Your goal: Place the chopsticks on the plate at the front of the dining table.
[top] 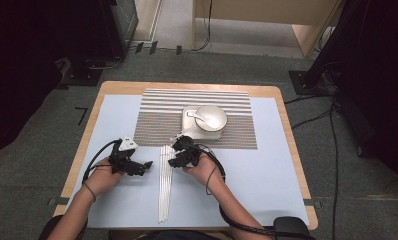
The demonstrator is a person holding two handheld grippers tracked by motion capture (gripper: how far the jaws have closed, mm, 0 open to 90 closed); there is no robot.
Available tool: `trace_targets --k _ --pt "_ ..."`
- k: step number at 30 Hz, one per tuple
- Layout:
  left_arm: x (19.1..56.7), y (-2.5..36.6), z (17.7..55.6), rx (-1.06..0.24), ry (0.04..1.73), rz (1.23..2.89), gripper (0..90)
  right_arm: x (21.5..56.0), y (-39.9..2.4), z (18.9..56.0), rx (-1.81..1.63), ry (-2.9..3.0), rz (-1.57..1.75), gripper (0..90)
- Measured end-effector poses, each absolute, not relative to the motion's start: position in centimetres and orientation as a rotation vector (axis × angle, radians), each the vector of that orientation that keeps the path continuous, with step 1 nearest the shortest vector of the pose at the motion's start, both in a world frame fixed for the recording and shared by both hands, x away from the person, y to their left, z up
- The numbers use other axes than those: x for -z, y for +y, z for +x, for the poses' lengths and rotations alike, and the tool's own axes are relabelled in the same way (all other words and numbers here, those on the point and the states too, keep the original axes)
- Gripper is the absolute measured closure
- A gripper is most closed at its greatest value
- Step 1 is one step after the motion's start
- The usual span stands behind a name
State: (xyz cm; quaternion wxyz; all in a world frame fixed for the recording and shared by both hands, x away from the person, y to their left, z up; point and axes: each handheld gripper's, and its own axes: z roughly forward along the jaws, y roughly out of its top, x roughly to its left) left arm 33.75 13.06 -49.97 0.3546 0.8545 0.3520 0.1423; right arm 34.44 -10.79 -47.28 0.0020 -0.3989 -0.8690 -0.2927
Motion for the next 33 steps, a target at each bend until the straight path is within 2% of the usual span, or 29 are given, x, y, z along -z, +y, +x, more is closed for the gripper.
trace_targets --k 4,6,9,33 --pt "50.0 13.0 33.7 -0.368 0.91 2.208 1.2 47.2 -10.4 34.3 0.899 -2.754 -1.26 57.8" --pt "50.0 13.0 33.7 -0.366 0.912 2.206 1.2 47.2 -10.1 34.2 0.882 -2.796 -1.249 62.1" --pt "50.0 13.0 33.7 -0.366 0.913 2.205 1.2 47.2 -10.0 34.1 0.876 -2.826 -1.234 62.1" --pt "50.0 13.0 33.7 -0.368 0.913 2.207 1.2 47.0 -12.1 34.9 0.831 -2.816 -1.238 69.3"
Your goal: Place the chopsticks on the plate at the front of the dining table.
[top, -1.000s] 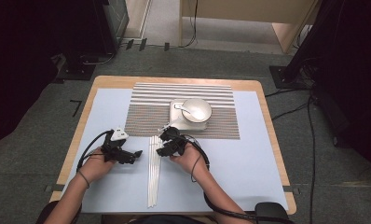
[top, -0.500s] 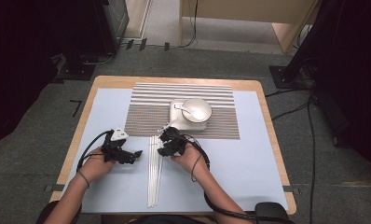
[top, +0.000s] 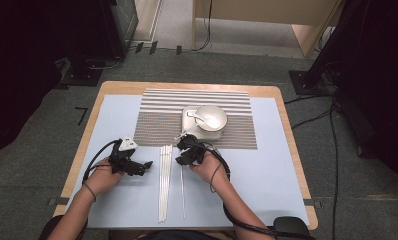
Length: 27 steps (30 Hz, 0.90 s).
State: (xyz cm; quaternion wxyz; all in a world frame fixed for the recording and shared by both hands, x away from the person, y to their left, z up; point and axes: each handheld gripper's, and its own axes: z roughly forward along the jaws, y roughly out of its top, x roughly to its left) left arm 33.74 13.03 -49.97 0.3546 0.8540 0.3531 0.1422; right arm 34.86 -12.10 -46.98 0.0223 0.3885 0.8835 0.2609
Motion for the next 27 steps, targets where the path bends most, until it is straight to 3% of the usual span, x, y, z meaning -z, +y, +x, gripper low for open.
trace_targets --k 20,27 --pt "50.0 13.0 33.7 -0.367 0.913 2.207 1.2 46.8 -13.8 35.6 -0.769 2.729 1.282 73.2" --pt "50.0 13.0 33.7 -0.366 0.914 2.207 1.2 46.6 -14.1 35.9 -0.81 2.746 1.289 81.2"
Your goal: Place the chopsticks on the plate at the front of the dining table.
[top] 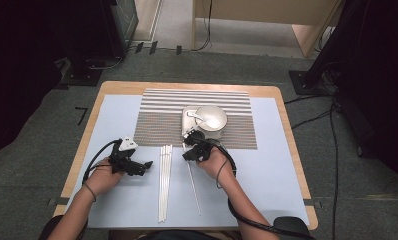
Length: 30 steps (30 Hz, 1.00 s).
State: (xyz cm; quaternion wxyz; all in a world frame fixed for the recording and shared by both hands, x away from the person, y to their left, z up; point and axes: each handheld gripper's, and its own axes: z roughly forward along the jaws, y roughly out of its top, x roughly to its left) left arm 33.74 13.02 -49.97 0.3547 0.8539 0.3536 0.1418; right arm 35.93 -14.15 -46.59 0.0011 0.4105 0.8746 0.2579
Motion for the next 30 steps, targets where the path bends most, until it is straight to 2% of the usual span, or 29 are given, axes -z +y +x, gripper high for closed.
trace_targets --k 3,7,30 --pt "49.97 13.03 33.74 -0.366 0.914 2.207 1.1 46.52 -14.32 36.11 -0.81 2.734 1.302 81.6" --pt "49.97 13.02 33.74 -0.366 0.913 2.207 1.1 46.79 -14.26 36.17 -0.783 2.735 1.334 74.8" --pt "49.96 13.0 33.74 -0.366 0.915 2.208 1.0 46.76 -13.46 36.62 -0.719 2.729 1.249 76.0"
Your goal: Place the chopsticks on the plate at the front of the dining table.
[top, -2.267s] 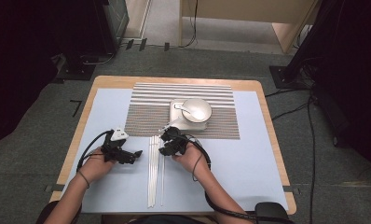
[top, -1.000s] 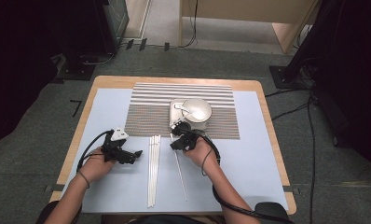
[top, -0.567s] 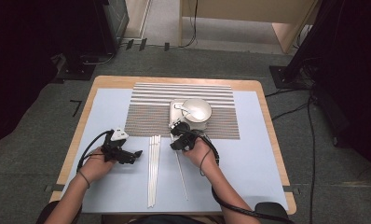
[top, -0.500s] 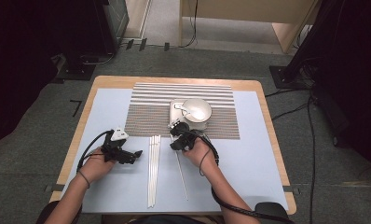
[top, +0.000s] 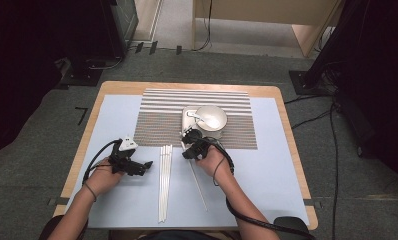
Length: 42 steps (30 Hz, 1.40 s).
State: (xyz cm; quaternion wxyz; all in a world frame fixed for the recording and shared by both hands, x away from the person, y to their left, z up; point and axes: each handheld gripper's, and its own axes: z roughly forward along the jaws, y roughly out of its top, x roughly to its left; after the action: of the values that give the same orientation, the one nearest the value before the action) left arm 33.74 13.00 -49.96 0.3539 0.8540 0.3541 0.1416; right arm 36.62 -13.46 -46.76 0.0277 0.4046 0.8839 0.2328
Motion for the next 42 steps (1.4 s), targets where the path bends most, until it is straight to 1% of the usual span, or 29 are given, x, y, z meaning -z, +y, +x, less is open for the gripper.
trace_targets --k 4,9,11,18,21,29,32,33,34,35,38,42 --pt "50.0 13.0 33.7 -0.366 0.915 2.208 1.0 46.7 -13.7 36.7 -0.728 2.751 1.214 77.9" --pt "50.0 13.0 33.7 -0.365 0.916 2.207 1.0 46.8 -14.0 37.0 -0.754 2.763 1.234 77.0" --pt "50.0 13.0 33.7 -0.366 0.915 2.207 1.0 46.8 -14.2 37.2 -0.779 2.77 1.27 74.0" --pt "50.0 13.0 33.7 -0.366 0.915 2.207 1.0 46.7 -14.6 37.4 -0.803 2.805 1.304 69.9" --pt "50.0 13.0 33.7 -0.366 0.915 2.208 1.0 46.6 -14.8 37.4 -0.783 2.836 1.321 61.4" --pt "50.0 13.0 33.7 -0.366 0.915 2.208 1.0 45.7 -15.6 36.9 -0.762 2.892 1.327 56.6" --pt "50.0 13.0 33.7 -0.366 0.915 2.208 1.0 46.0 -15.5 36.6 -0.656 2.915 1.315 56.0" --pt "50.0 13.0 33.7 -0.366 0.915 2.208 1.0 46.1 -15.5 36.6 -0.636 2.918 1.372 56.1" --pt "50.0 13.0 33.7 -0.366 0.915 2.208 1.0 46.2 -15.6 36.8 -0.645 2.91 1.476 59.3" --pt "50.0 13.0 33.7 -0.366 0.915 2.208 1.0 46.2 -15.7 36.9 -0.644 2.909 1.502 62.2" --pt "50.0 13.0 33.7 -0.367 0.915 2.208 1.0 46.3 -15.9 36.9 -0.63 2.902 1.574 66.9" --pt "50.0 13.0 33.7 -0.367 0.915 2.208 1.0 46.3 -15.9 36.7 -0.606 2.895 1.589 69.1"
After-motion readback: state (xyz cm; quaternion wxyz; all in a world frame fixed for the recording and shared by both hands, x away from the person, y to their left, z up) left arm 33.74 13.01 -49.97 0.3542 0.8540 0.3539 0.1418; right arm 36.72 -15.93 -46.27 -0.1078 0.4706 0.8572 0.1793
